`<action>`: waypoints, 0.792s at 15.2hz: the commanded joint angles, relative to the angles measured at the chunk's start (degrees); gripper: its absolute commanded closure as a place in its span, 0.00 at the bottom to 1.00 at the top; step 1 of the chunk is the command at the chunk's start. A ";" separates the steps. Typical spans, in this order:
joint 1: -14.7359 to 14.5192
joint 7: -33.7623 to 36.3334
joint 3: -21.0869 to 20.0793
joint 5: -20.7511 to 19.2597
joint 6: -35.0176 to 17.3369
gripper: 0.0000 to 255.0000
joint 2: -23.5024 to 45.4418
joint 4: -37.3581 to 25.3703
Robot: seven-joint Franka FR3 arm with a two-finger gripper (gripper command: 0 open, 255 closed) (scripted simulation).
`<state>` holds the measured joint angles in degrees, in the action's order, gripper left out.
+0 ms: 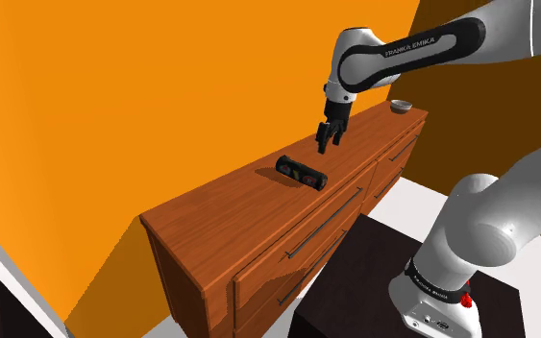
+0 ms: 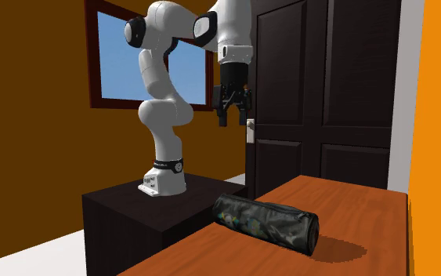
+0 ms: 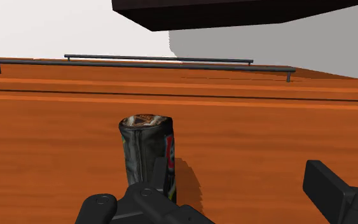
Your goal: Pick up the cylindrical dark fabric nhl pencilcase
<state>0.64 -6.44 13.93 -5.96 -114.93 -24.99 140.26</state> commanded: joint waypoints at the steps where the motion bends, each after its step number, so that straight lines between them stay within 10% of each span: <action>1: -0.15 -2.47 1.71 0.51 -4.05 0.00 4.12 -0.85; 12: -0.75 -19.16 7.51 12.38 -20.05 0.00 28.69 -11.04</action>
<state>-0.20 -23.53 21.19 4.45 -133.64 0.70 130.93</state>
